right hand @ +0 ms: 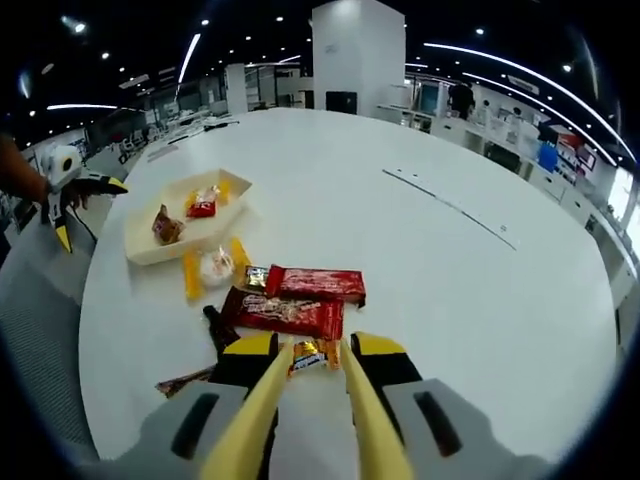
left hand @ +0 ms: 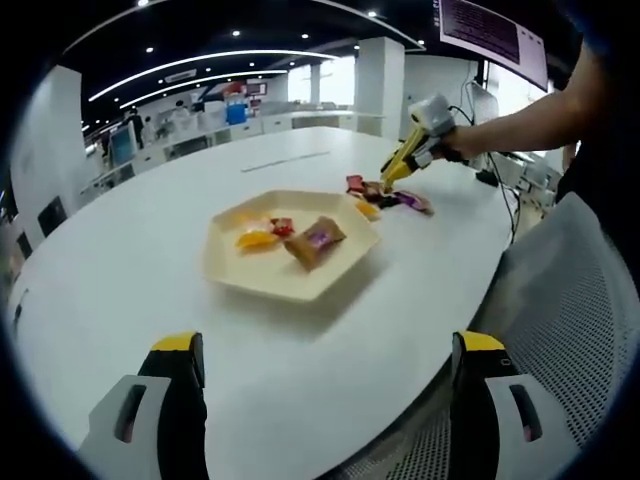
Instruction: Place the target food into the container with the food tongs after gripping and lifting it, then release it inside without dropping or visibly crushing the food.
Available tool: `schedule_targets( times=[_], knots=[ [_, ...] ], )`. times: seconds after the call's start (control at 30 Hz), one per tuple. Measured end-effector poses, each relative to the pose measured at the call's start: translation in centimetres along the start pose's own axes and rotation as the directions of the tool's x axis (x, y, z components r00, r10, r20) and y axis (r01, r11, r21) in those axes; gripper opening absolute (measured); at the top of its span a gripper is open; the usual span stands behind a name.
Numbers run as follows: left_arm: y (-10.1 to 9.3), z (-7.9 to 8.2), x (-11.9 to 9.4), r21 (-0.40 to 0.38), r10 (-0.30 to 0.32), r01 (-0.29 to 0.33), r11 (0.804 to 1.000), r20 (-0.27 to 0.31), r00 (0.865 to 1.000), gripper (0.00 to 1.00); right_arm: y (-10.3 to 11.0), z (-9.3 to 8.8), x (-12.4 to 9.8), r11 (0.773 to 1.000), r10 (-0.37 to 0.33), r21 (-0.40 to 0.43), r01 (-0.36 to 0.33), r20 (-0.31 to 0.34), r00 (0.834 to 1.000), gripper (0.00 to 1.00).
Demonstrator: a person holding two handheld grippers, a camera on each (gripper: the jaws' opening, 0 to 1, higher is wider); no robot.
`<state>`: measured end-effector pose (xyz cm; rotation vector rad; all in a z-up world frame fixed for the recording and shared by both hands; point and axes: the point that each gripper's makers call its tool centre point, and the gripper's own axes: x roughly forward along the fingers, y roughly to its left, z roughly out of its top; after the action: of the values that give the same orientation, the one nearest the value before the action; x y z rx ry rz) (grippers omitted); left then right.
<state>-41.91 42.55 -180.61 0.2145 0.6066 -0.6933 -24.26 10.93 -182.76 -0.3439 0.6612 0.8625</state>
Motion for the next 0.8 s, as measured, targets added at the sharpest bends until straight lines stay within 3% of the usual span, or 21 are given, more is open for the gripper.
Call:
schedule_targets(
  times=[0.27, 0.37, 0.6, 0.8],
  knots=[
    [0.0, 0.0, 0.0, 0.001, -0.002, 0.002, 1.000, -0.001, 1.000, 0.99, 0.5, -0.7, 0.2, 0.996, 0.014, 0.093, -0.012, -0.022, 1.000, 0.24],
    [0.0, -0.1, 0.0, 0.001, -0.002, 0.002, 1.000, -0.004, 1.000, 0.99, 0.5, -0.6, 0.3, 0.997, 0.005, 0.073, -0.002, -0.037, 0.999, 0.22],
    [0.1, -0.1, 0.0, 0.002, 0.002, -0.002, 1.000, -0.004, 1.000, 0.99, 0.5, -0.5, 0.1, 0.992, 0.007, 0.130, -0.001, -0.048, 0.999, 0.19],
    [0.1, 0.0, 0.0, 0.004, 0.006, -0.006, 1.000, 0.000, 1.000, 0.99, 0.0, -0.1, -0.7, 0.992, -0.005, 0.127, 0.011, -0.045, 0.999, 0.20]
  ],
)
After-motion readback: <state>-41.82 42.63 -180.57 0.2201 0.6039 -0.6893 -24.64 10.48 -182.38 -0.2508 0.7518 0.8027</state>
